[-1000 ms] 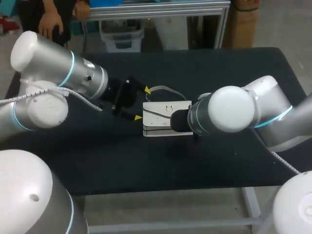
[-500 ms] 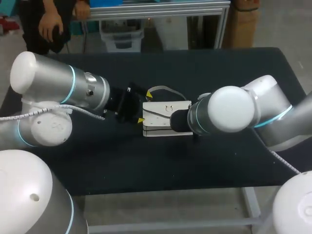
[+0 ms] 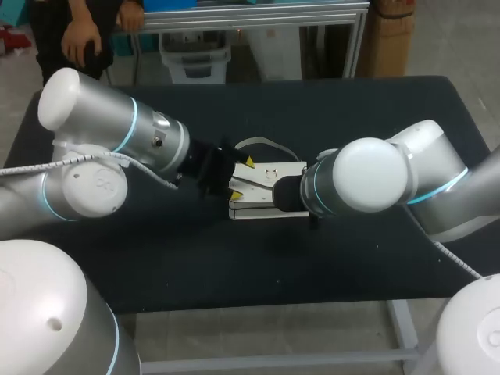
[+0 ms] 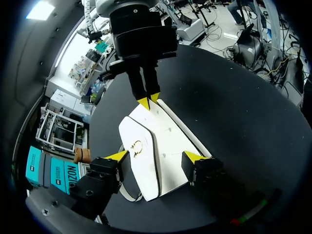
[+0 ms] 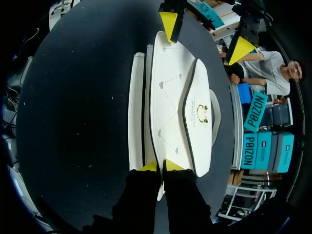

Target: Pick up the bag, open it, inspect its contents, close it, and place it on the opposite side

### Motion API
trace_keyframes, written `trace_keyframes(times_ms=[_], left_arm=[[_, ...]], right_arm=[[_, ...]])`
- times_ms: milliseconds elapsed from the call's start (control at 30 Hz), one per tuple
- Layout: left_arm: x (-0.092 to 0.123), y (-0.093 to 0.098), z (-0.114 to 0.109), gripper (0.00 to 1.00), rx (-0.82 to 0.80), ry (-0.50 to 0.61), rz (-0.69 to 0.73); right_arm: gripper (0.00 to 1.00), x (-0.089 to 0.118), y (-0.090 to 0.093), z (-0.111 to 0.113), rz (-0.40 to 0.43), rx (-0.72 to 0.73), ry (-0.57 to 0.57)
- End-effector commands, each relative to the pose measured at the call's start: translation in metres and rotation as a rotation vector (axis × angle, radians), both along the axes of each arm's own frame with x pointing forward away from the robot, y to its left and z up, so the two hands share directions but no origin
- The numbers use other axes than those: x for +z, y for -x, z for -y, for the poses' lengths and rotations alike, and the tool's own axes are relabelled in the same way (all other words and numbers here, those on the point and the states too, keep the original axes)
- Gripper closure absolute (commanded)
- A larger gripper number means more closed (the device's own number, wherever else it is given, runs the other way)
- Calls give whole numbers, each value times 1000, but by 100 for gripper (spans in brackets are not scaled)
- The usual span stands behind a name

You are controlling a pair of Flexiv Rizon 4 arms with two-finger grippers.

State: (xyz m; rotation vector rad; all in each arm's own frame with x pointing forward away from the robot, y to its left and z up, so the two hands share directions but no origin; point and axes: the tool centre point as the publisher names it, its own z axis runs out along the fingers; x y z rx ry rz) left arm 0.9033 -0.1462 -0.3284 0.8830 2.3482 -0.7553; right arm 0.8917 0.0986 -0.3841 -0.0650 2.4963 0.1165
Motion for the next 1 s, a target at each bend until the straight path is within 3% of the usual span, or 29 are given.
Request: trace_keyframes(times_ms=[33, 67, 400, 667, 900, 1000], left_arm=[[-14, -12, 14, 27, 5, -5, 11], [-16, -13, 16, 33, -3, 2, 5], [-30, -17, 31, 50, 20, -39, 91], [-39, -23, 32, 51, 34, -25, 196], [-39, -31, 30, 66, 86, -46, 264], [-41, -35, 30, 68, 96, -60, 278]], right_arm=[[100, -3, 1, 0, 5, 1, -3], [100, -3, 1, 0, 5, 1, -3], [100, -3, 1, 0, 5, 1, -3], [100, -3, 1, 0, 5, 1, -3], [100, -3, 1, 0, 5, 1, -3], [100, -3, 1, 0, 5, 1, -3]])
